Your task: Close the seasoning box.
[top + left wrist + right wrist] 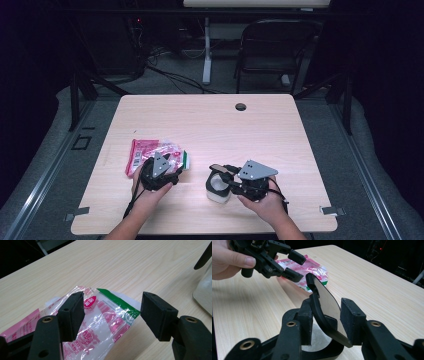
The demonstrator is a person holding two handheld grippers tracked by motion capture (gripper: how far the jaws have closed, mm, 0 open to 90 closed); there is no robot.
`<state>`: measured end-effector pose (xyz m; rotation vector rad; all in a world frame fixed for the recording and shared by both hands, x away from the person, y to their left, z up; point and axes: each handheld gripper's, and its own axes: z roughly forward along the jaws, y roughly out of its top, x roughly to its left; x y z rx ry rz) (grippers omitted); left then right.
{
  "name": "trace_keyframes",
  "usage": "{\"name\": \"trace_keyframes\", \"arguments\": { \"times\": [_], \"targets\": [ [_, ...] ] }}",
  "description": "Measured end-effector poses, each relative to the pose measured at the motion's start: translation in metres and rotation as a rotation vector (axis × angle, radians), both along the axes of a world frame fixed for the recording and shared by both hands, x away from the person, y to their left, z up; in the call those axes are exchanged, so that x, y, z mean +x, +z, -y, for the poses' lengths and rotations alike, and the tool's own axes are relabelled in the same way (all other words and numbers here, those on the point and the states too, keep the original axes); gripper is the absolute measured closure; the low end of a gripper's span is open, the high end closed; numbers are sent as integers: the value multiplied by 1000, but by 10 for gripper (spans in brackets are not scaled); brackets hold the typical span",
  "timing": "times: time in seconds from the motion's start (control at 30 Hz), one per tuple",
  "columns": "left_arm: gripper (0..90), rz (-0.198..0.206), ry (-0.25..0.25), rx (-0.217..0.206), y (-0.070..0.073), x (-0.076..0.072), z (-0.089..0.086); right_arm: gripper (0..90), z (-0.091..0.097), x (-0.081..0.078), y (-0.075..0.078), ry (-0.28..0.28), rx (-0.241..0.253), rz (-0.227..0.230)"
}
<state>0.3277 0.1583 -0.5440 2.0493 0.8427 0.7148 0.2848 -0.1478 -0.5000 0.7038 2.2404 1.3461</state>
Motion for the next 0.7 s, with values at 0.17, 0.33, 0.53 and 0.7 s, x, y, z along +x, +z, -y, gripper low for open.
{"name": "trace_keyframes", "arguments": {
  "times": [0.17, 0.33, 0.53, 0.7],
  "targets": [
    [358, 0, 0, 2, 0, 0, 0, 616, -3, -1, -2, 14, -18, -6],
    [358, -3, 0, 0, 0, 0, 0, 596, -4, -1, -4, 18, -13, -13],
    [358, -2, 0, -1, 0, 0, 0, 580, -5, -1, -4, 22, -25, -15],
    [358, 0, 1, 0, 0, 0, -1, 543, -5, -1, -5, 37, -29, -26]
  ]
}}
